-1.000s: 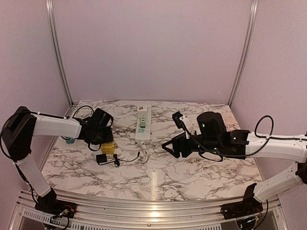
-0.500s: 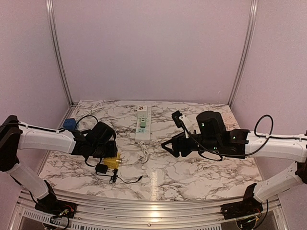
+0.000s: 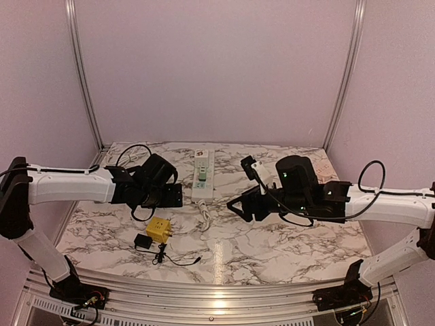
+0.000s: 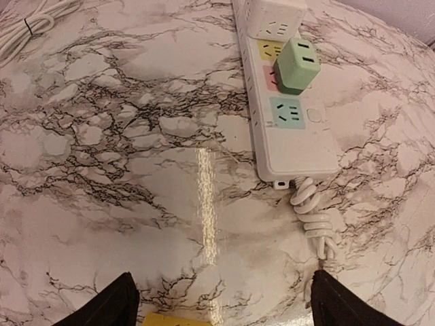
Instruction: Insert the plug
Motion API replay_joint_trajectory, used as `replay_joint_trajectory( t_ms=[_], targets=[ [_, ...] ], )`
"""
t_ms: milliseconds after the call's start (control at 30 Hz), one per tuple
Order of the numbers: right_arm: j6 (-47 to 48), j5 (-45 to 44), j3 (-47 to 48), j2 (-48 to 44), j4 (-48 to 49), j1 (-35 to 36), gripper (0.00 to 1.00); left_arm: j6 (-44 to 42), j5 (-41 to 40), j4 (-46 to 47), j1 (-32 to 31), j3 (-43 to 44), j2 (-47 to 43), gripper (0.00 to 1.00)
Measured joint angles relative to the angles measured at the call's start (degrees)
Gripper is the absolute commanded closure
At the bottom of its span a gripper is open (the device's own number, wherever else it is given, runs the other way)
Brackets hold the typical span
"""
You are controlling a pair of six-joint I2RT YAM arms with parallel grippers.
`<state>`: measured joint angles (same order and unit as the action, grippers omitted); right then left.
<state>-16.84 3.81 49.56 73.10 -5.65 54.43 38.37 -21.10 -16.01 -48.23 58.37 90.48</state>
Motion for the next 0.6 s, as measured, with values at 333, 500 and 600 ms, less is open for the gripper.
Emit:
replay_joint_trajectory(
  t_ms=[333,500,600],
  targets=[
    [0.0,-3.8,-0.5,-7.2,-2.9,0.0,0.29,-1.8,2.3,0.1,-1.7,17.3,15.1,0.10],
    [0.0,-5.6,-0.8,-9.8,-3.3,0.0,0.29,-2.6,2.6,-0.8,-2.5,22.8,24.1,0.02],
    [0.0,-5.9,-1.2,-10.0,-3.9,0.0,0.29,-3.7,1.3,-1.6,-2.6,25.5,27.6,0.01]
  ],
)
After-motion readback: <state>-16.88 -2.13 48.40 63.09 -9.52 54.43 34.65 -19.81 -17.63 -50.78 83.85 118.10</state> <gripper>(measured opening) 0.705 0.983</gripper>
